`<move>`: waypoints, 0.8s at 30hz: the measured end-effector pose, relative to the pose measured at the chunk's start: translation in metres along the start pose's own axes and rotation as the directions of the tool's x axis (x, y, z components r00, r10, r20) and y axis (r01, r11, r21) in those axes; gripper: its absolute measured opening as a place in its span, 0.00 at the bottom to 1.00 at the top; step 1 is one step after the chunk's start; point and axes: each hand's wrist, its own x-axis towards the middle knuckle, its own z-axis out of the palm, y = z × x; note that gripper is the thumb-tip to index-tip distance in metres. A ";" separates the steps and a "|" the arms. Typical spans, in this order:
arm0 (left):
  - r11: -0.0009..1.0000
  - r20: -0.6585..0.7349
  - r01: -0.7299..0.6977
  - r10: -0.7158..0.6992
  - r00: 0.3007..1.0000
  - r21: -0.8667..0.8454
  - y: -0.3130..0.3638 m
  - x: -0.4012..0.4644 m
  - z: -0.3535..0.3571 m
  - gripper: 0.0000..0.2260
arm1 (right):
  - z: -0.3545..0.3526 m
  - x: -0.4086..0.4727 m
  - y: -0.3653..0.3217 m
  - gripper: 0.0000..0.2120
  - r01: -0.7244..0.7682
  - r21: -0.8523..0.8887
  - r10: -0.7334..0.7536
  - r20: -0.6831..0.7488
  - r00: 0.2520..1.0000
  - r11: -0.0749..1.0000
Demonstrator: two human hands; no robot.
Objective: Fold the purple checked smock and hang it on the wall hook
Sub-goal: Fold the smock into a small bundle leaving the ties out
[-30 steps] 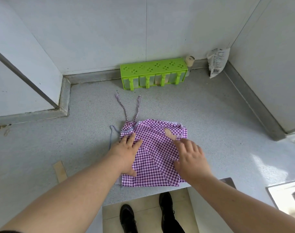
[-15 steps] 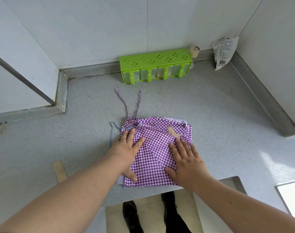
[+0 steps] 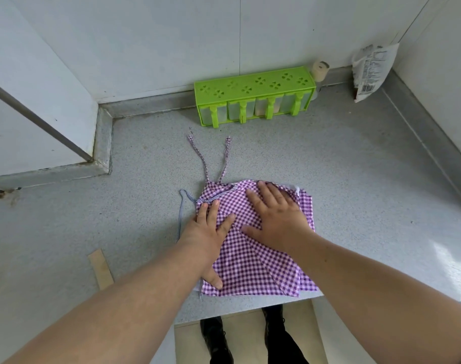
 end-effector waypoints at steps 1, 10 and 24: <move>1.000 -0.001 0.005 -0.005 1.000 -0.008 0.000 0.000 0.000 0.72 | 0.001 -0.001 0.010 0.45 -0.034 0.024 0.034 -0.008 0.999 0.999; 1.000 0.011 0.019 -0.019 1.000 -0.003 -0.001 0.004 0.001 0.73 | -0.014 -0.014 0.002 0.33 -0.095 0.056 0.099 -0.069 0.993 0.994; 0.978 -0.084 -0.067 0.052 0.995 -0.198 -0.013 -0.001 0.011 0.70 | 0.019 -0.051 -0.025 0.51 -0.149 0.008 0.148 0.043 0.988 0.989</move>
